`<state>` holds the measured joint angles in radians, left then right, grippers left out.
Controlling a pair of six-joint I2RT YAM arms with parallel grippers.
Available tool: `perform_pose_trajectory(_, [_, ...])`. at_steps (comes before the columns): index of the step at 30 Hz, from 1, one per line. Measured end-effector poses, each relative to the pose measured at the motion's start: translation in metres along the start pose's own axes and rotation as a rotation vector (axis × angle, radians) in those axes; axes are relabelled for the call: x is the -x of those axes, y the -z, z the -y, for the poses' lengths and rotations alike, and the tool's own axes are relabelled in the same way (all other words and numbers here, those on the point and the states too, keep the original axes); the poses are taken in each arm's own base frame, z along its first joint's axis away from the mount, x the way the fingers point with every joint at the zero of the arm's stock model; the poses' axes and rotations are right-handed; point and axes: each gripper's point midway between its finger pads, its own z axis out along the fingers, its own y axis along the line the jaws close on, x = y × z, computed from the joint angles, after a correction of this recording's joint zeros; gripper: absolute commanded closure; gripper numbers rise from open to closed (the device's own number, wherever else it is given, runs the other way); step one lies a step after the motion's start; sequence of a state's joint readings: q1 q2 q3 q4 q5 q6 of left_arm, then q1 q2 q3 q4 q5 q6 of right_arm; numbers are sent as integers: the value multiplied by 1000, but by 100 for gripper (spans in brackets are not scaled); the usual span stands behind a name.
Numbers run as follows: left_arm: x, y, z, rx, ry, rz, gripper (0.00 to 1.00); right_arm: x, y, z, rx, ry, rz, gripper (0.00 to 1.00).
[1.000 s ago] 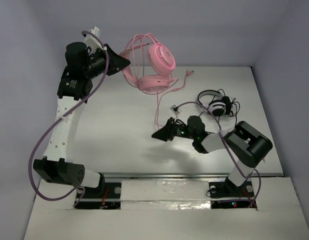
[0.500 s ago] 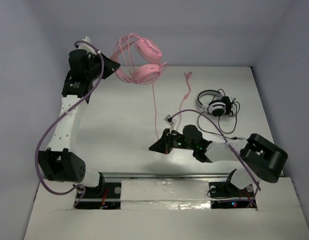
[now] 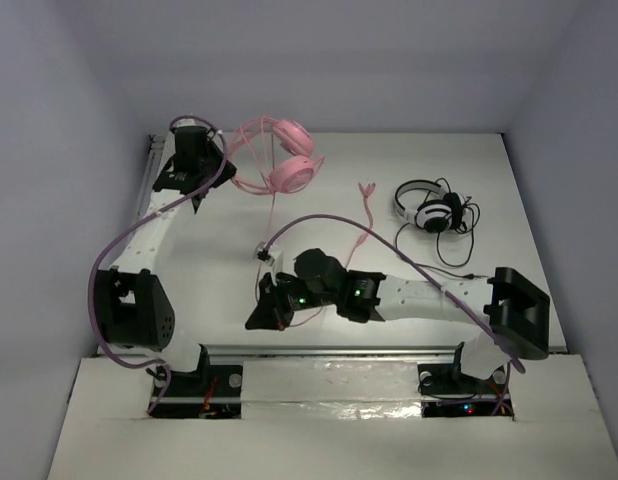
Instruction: Wrap the headphones
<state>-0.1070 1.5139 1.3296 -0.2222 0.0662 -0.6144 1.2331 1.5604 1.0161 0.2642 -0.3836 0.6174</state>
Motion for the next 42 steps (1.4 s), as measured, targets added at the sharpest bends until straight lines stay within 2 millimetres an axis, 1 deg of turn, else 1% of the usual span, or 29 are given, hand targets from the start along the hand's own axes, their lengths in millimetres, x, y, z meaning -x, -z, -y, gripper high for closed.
perform_pose_trajectory(2, [-17, -5, 0, 39, -71, -21, 100, 9, -5, -2, -32, 24, -28, 100])
perform_pose_trajectory(4, [-41, -6, 5, 65, -164, -59, 100, 15, -4, -2, -77, 54, -60, 100])
perform_pose_trajectory(6, [-67, -5, 6, 80, -264, -106, 100, 18, 3, 0, -129, 88, -91, 100])
perform_pose_trajectory(8, [-98, -3, 4, 72, -362, -172, 100, 20, 15, 2, -184, 124, -119, 100])
perform_pose_trajectory(11, [-152, 5, -15, 74, -499, -298, 100, 28, 34, 8, -250, 168, -141, 100])
perform_pose_trajectory(13, [-184, 16, -38, 92, -570, -390, 100, 35, 46, 18, -296, 181, -145, 100])
perform_pose_trajectory(14, [-198, 23, -52, 103, -604, -444, 100, 39, 53, 26, -324, 182, -145, 100])
perform_pose_trajectory(16, [-211, 34, -70, 122, -634, -495, 100, 44, 68, 47, -390, 177, -151, 100])
perform_pose_trajectory(17, [-215, 40, -76, 123, -645, -517, 100, 47, 75, 57, -422, 173, -153, 100])
perform_pose_trajectory(19, [-216, 49, -76, 99, -660, -524, 100, 55, 95, 78, -485, 162, -142, 100])
perform_pose_trajectory(23, [-211, 61, -63, 15, -664, -493, 100, 72, 135, 114, -626, 134, -104, 100])
perform_pose_trajectory(25, [-209, 65, -54, -29, -658, -483, 100, 80, 149, 128, -686, 125, -80, 100])
perform_pose_trajectory(30, [-209, 67, -42, -92, -658, -474, 100, 92, 174, 155, -814, 111, -31, 100])
perform_pose_trajectory(36, [-209, 68, -39, -112, -651, -473, 100, 96, 202, 176, -927, 95, 61, 100])
perform_pose_trajectory(39, [-204, 72, -31, -162, -623, -467, 100, 95, 216, 187, -977, 72, 125, 100])
perform_pose_trajectory(42, [-198, 81, -16, -245, -588, -450, 100, 96, 226, 200, -1021, 49, 189, 98])
